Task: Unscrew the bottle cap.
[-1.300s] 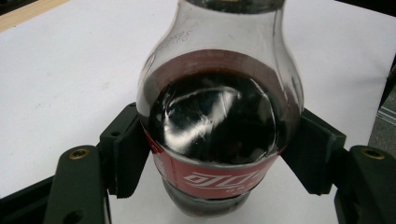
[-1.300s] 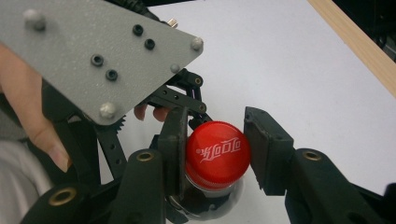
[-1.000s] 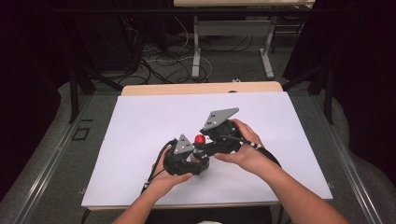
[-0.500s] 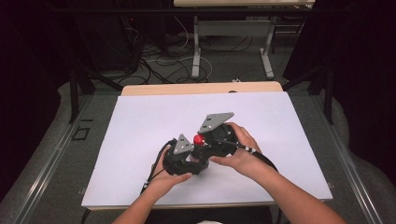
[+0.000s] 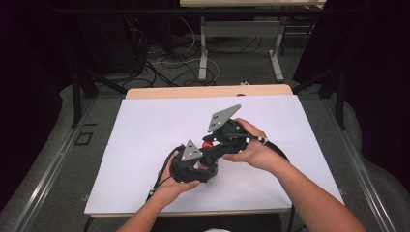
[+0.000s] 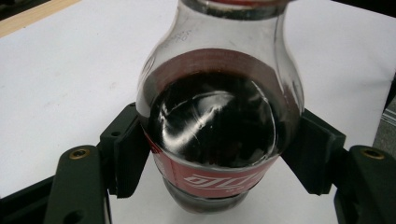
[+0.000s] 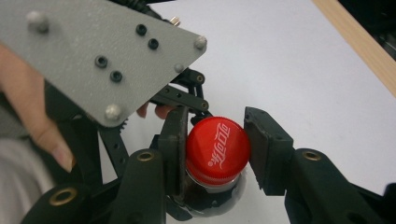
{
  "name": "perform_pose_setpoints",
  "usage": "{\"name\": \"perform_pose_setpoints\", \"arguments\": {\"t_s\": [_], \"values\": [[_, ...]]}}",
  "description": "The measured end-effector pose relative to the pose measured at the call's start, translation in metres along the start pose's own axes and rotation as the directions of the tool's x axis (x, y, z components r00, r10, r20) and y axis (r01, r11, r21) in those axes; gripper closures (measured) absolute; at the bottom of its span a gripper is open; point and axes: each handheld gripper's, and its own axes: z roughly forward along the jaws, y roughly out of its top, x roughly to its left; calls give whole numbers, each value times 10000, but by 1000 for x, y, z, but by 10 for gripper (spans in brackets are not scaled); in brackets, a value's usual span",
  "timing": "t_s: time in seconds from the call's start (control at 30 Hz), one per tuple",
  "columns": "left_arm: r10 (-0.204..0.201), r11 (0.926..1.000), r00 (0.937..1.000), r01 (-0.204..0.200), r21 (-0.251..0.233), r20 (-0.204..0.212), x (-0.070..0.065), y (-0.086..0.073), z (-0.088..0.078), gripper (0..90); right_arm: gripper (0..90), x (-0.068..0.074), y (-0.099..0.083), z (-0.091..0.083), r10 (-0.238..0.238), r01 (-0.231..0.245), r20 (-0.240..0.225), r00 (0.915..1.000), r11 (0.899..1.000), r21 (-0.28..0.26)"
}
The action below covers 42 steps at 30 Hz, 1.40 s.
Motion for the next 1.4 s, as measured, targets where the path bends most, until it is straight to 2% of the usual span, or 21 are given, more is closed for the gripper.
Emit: {"name": "perform_pose_setpoints", "arguments": {"t_s": [0.1, 0.17, 0.2, 0.23, 0.27, 0.3, 0.4, 0.5, 0.6, 0.67, 0.73, 0.83, 0.87, 0.93, 1.03, 1.1, 1.17, 1.23, 1.27, 1.33, 1.4], "values": [[4, 9999, 9999, -6, -172, -119, 0, 0, 0, 307, 609, -6, -1, -2, -224, 220, -489, 9986, 9997, -87], [-67, 10000, 9999, 66, -69, -123, 0, 0, 0, 307, 591, -6, -2, -2, -130, 124, -425, 9990, 9998, -136], [-80, 9999, 9999, 79, -87, -134, 1, -1, 0, 307, 523, -4, -2, -2, -205, 201, -228, 9995, 9996, -177], [-95, 10000, 9999, 95, -29, -111, 2, -1, 0, 307, 473, -2, -2, -3, 49, -51, -101, 9999, 9999, -158], [-81, 10000, 9999, 82, 22, -147, 3, -1, 0, 307, 469, 2, -2, -3, 207, -206, 81, 9998, 9996, -200], [-270, 9996, 9994, 269, -77, -204, 3, -1, 0, 307, 469, 5, -2, -4, 161, -155, 238, 9996, 9995, -288], [-255, 9997, 9995, 255, -10, -193, 4, -1, -1, 307, 454, 16, -2, -4, 313, -276, 923, 9952, 9988, -412], [-196, 9998, 9996, 194, -90, -225, 3, -1, 0, 307, 467, 20, -3, -1, 557, -505, 1292, 9901, 9978, -432], [-173, 9998, 9997, 172, -18, -190, 3, -1, 0, 307, 485, 21, -4, 1, 785, -717, 1423, 9867, 9961, -521], [-186, 9998, 9997, 186, -29, -165, 3, -1, 0, 307, 487, 20, -4, 3, 578, -513, 1316, 9896, 9973, -526], [-176, 9998, 9997, 175, -28, -152, 2, -1, 0, 307, 510, 20, -3, 4, 475, -393, 1446, 9883, 9975, -595], [0, 10000, 9999, 0, 33, -144, 2, -1, 0, 307, 581, 19, -2, 5, 362, -289, 1454, 9887, 9982, -520], [-70, 10000, 10000, 71, 44, -68, 2, -1, 0, 307, 600, 16, -2, 5, 162, -95, 1369, 9905, 9987, -496], [-147, 9999, 9999, 147, -15, -88, 1, -2, 1, 307, 603, 12, -3, 5, 248, -201, 1021, 9945, 9987, -475], [-8, 10000, 10000, 9, 19, -73, 1, -2, 1, 307, 606, 6, -3, 4, 134, -116, 450, 9989, 9991, -403], [5, 10000, 10000, -5, 13, 20, 1, -2, 3, 307, 606, 0, -3, 3, -582, 581, -28, 9983, 9981, -219], [-34, 9999, 10000, 33, 130, 64, 1, -2, 3, 307, 604, -5, -3, 3, -960, 950, -412, 9945, 9951, -259], [-138, 9999, 9999, 139, 31, -37, 0, -3, 3, 307, 591, -8, -5, 3, -834, 825, -521, 9952, 9964, -185], [-7, 9999, 10000, 7, 125, -9, 2, -2, 2, 306, 569, -6, -5, 3, -561, 551, -361, 9978, 9981, -278], [-86, 10000, 9999, 86, 25, -78, 2, -2, 2, 306, 504, -3, -5, 2, -253, 251, -82, 9996, 9993, -292], [-140, 9999, 9998, 141, 11, -120, 4, -2, 1, 306, 445, 1, -5, 1, 109, -96, 237, 9997, 9985, -547]]}}
